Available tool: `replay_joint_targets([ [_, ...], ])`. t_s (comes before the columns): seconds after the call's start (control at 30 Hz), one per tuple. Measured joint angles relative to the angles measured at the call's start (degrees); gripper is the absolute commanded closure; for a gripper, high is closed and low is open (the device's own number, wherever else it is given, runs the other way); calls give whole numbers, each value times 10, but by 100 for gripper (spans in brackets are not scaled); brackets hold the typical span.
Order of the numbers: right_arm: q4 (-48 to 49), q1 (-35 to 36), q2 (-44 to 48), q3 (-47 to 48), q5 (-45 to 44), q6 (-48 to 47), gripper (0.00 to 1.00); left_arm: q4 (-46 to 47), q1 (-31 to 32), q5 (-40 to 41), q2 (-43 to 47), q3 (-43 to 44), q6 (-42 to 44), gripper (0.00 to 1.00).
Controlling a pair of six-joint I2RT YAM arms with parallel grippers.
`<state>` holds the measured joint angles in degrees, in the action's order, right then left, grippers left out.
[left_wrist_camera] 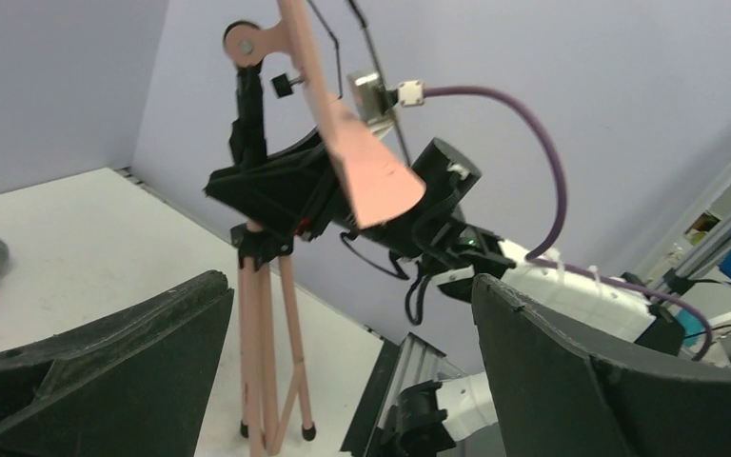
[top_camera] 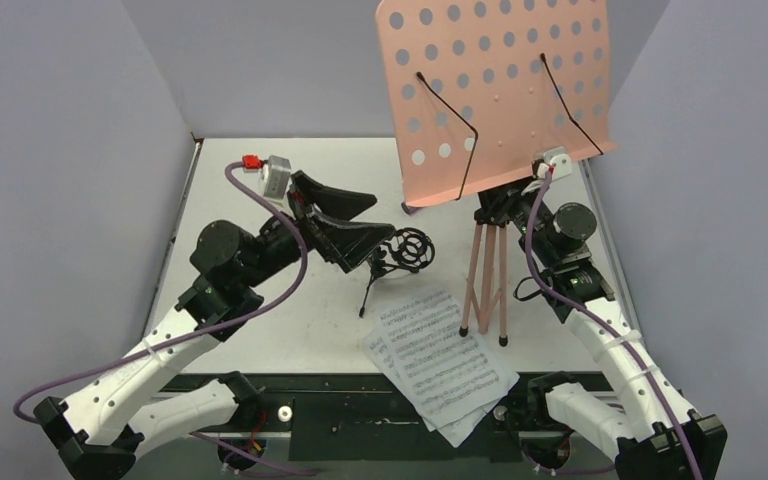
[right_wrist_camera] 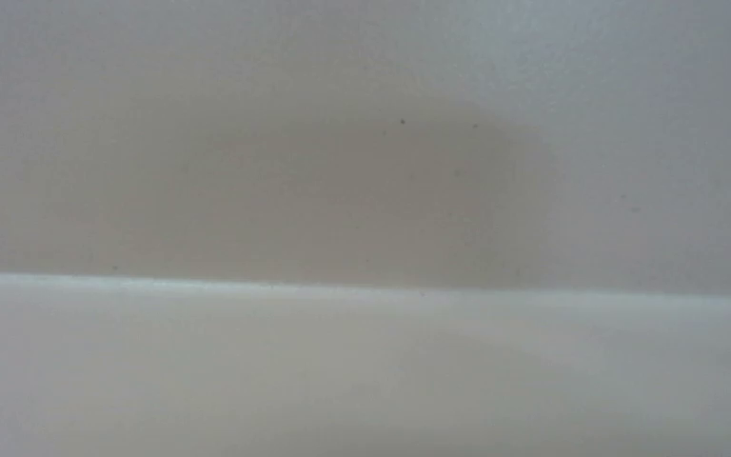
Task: Set up the instrument practice props
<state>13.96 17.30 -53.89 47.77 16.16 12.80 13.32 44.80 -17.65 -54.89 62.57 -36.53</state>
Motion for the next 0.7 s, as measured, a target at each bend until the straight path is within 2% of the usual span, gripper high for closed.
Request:
replay_joint_targets([
  [0.13,-5,0,0,3,1,0,95,44,0,27,47,-104,14,4],
  [0.3,-9,0,0,6,2,3,95,83,3,29,41,-172,30,4],
  [0.47,-9,0,0,6,5,7,95,105,31,31,-32,-175,64,4],
  [0.57,-9,0,2,6,8,10,95,104,62,41,-92,-158,93,0],
  [0.7,-17,1,10,6,12,17,95,112,99,48,-169,-123,122,10],
])
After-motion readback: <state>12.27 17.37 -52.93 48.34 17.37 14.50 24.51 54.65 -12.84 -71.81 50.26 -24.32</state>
